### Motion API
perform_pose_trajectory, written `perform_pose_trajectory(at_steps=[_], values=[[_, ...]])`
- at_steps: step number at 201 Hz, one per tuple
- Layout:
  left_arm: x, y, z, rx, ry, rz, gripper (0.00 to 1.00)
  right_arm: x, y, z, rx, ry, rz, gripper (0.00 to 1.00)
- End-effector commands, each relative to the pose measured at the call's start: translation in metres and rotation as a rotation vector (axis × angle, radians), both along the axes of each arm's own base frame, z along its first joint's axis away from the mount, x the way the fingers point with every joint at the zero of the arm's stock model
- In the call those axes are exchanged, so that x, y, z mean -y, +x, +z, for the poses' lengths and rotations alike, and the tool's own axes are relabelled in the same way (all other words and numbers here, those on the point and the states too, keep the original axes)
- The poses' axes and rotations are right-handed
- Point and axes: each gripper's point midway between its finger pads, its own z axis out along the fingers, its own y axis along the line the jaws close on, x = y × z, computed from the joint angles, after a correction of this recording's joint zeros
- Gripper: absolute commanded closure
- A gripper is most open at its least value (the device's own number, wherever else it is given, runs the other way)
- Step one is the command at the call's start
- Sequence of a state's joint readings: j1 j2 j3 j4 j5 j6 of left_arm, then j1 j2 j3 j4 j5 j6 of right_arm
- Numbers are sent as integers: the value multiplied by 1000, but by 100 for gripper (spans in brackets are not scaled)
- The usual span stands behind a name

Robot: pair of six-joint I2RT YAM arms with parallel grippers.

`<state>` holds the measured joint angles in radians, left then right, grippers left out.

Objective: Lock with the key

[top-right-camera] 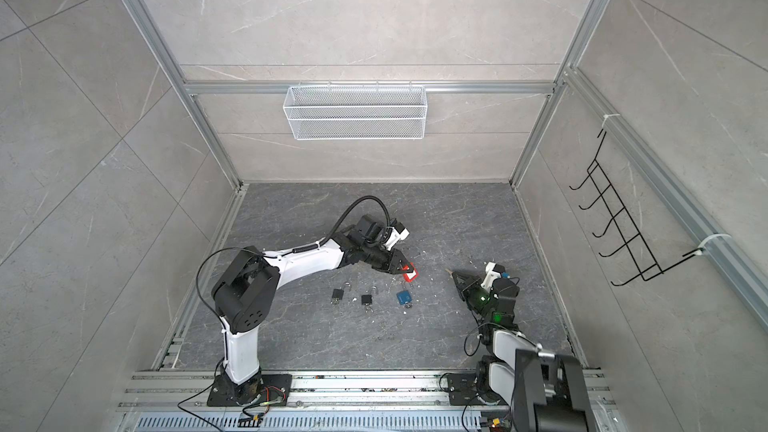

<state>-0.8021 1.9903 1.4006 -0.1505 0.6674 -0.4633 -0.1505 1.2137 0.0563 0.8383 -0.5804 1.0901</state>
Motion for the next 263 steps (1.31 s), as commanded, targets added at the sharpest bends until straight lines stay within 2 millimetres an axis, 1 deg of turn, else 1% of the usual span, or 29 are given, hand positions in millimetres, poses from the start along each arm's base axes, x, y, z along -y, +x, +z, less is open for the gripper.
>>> perform_pose_trajectory(at_steps=[1, 34, 60, 90, 106, 112, 113, 115, 121, 156, 188, 211, 216, 221, 227, 231, 238, 248, 263], values=[[21, -7, 17, 8, -61, -96, 100, -2, 11, 26, 155, 35, 15, 100], [41, -5, 5, -50, -62, -144, 100, -1, 15, 5, 117, 76, 3, 100], [52, 0, 2, -71, -67, -156, 100, 0, 14, -15, 56, 77, -7, 100], [63, 3, -3, -95, -72, -173, 100, 2, 13, -20, 41, 66, -24, 100], [68, 5, -9, -111, -62, -178, 100, 4, 12, -22, 33, 66, -33, 100], [70, 5, -5, -110, -67, -182, 100, 4, 12, -24, 25, 66, -37, 100], [70, 5, -13, -121, -57, -181, 100, 4, 12, -24, 25, 66, -36, 100], [71, 5, -22, -135, -47, -182, 100, 4, 12, -24, 23, 66, -36, 100], [72, 6, -26, -142, -43, -183, 100, 4, 12, -26, 16, 64, -38, 100], [78, 7, -43, -176, -32, -183, 100, 6, 11, -35, -18, 59, -48, 100], [80, 5, -52, -193, -20, -186, 100, 9, 8, -43, -51, 31, -60, 100], [80, 4, -57, -204, -6, -185, 100, 10, 7, -42, -57, 15, -65, 100], [79, 4, -58, -202, -2, -184, 94, 11, 6, -42, -59, 13, -66, 100], [79, 5, -59, -199, 3, -182, 84, 11, 6, -42, -60, 11, -67, 100], [79, 5, -59, -192, 8, -181, 75, 11, 6, -41, -56, 6, -66, 100], [79, 5, -59, -187, 11, -180, 64, 11, 6, -40, -57, 5, -67, 100], [79, 7, -58, -178, 13, -178, 53, 11, 6, -38, -53, 1, -66, 100], [79, 7, -56, -167, 16, -179, 44, 12, 6, -37, -55, -5, -67, 100], [81, 11, -53, -150, 19, -172, 39, 12, 7, -35, -58, -20, -65, 100]])
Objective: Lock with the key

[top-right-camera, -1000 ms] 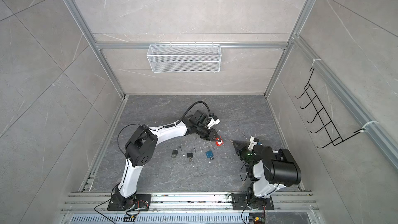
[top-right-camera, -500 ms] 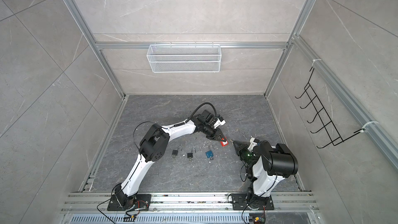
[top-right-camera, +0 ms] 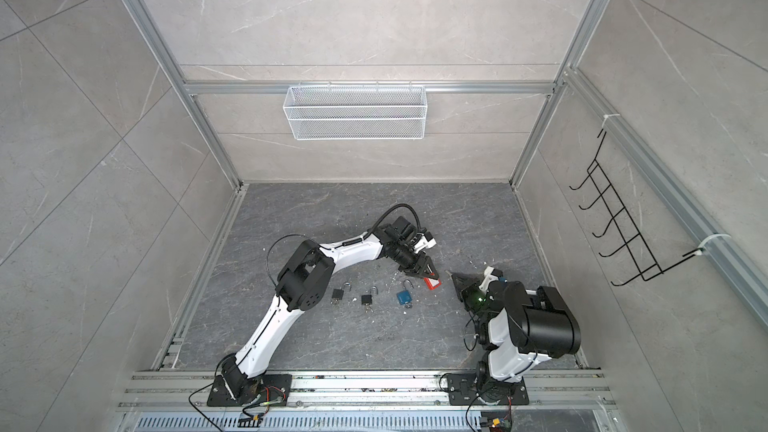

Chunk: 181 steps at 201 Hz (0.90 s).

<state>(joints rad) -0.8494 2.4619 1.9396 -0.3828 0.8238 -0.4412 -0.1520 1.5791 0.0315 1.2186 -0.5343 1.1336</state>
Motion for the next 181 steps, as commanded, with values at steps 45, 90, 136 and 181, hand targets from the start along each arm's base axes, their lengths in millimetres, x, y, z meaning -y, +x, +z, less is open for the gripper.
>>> perform_pose_trajectory(at_steps=[45, 90, 136, 181], values=[[6, 10, 15, 72, 2, -3, 19, 5, -2, 1, -51, -77, 4, 100], [4, 25, 32, 162, 18, 20, 9, 6, 1, 4, -64, -88, 8, 100], [1, 41, 50, 227, 17, 49, 1, 0, 2, 2, -86, -108, 31, 100], [-15, 55, 70, 292, 28, 91, 1, -7, 5, -2, -105, -141, 45, 100]])
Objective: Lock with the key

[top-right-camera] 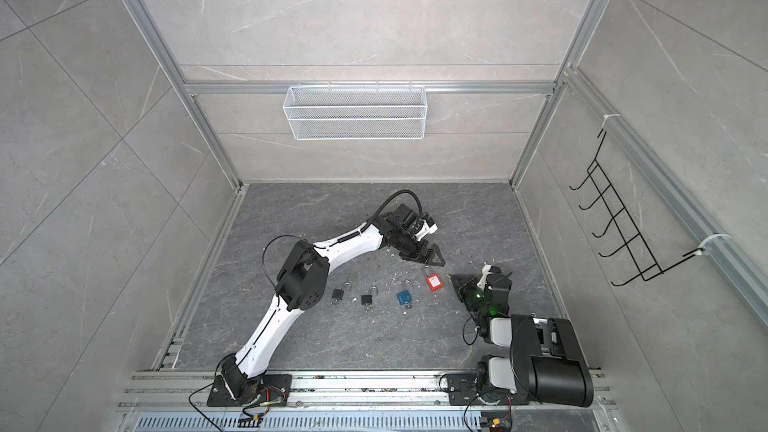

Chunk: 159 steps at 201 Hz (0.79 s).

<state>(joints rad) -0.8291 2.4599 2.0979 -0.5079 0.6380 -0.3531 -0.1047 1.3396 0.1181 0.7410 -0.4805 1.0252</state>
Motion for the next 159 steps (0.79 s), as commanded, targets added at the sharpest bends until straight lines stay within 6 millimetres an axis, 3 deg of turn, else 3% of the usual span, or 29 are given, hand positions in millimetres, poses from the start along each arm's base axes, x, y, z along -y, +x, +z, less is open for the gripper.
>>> perform_pose_trajectory(at_steps=[1, 11, 13, 18, 58, 110, 128, 159], values=[[-13, 10, 46, 91, -27, 17, 1, -1, 8, 3, 8, -46, 5, 100], [-18, 13, 44, 104, -13, 33, 1, -3, 9, 3, 8, -52, 10, 100], [-19, 13, 58, 127, -29, 36, 1, -3, 9, 3, 10, -53, 10, 100], [-22, 14, 65, 146, -34, 45, 1, -4, 10, 3, 8, -56, 11, 100], [-46, 17, 91, 258, -18, 130, 0, -6, 12, -5, -23, -89, 7, 100], [-73, 1, 121, 352, -58, 163, 1, -5, 11, -14, -62, -126, 0, 91], [-82, -6, 128, 381, -70, 160, 1, -3, 8, -11, -72, -155, 1, 85], [-95, -15, 133, 425, -65, 146, 1, 2, 3, -4, -85, -206, -7, 82]])
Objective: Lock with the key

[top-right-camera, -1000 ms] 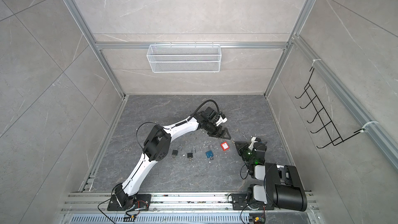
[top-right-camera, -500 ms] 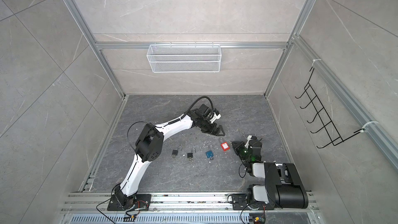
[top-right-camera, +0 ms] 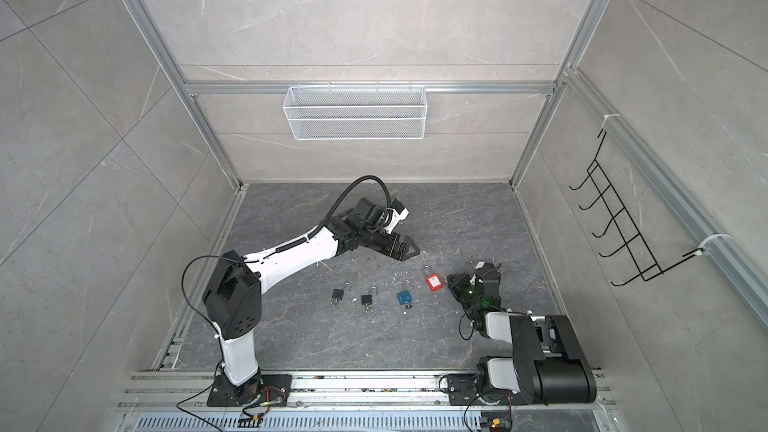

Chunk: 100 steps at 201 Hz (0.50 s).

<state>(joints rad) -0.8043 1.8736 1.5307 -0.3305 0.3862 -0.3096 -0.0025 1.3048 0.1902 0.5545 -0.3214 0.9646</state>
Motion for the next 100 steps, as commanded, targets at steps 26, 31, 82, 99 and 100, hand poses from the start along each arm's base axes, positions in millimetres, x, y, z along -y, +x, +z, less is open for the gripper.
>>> perform_pose_trajectory(at_steps=[26, 31, 82, 99, 100], values=[[-17, -2, 28, 150, -6, -6, 1, 8, -3, 9, -25, -85, -2, 79], [-20, -2, 27, 155, 4, 3, 1, 8, -4, 10, -26, -86, -1, 79], [-43, -4, 22, 152, 48, 100, 1, 11, -8, 23, -32, -133, 13, 77], [-54, -10, 16, 143, 79, 114, 1, 10, -11, 36, -38, -185, 60, 74], [-55, -10, 16, 143, 79, 113, 1, 10, -11, 37, -38, -189, 62, 74]])
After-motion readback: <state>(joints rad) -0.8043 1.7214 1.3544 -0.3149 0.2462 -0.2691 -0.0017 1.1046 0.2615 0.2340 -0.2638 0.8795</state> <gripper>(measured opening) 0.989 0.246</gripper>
